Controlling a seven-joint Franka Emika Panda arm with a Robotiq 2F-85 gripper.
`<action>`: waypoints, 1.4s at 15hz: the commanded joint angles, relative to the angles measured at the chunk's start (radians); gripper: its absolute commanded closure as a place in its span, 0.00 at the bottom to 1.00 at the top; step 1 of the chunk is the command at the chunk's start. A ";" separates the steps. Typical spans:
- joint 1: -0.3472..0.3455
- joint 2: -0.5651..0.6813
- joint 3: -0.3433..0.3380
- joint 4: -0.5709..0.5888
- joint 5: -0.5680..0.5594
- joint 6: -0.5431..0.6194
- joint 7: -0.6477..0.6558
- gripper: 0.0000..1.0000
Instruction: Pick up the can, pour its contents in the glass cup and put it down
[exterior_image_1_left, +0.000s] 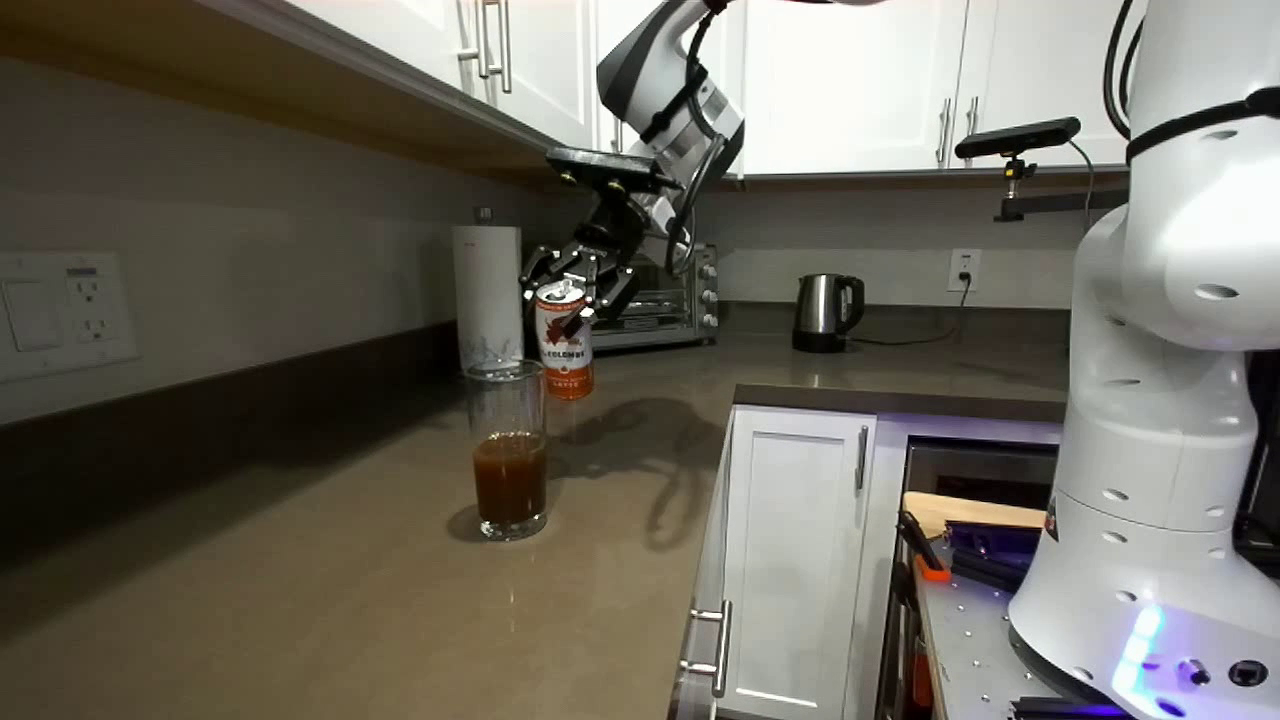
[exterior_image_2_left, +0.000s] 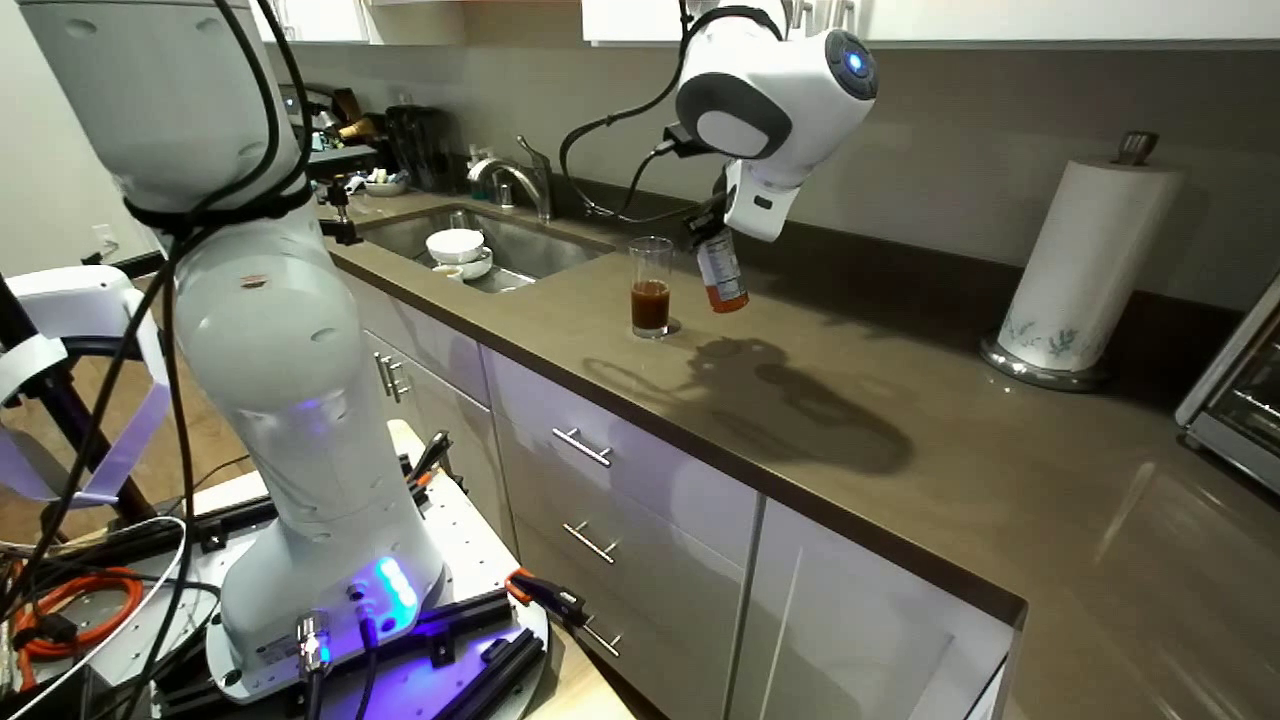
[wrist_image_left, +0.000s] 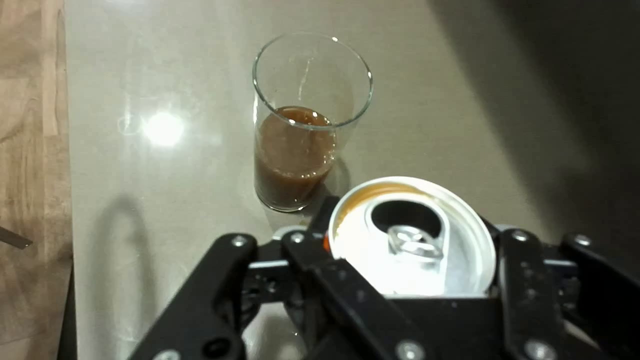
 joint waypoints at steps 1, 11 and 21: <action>-0.033 0.057 -0.010 0.046 0.057 -0.072 -0.049 0.72; -0.056 0.207 -0.024 0.155 0.123 -0.174 -0.049 0.72; -0.107 0.333 -0.041 0.241 0.194 -0.277 -0.078 0.72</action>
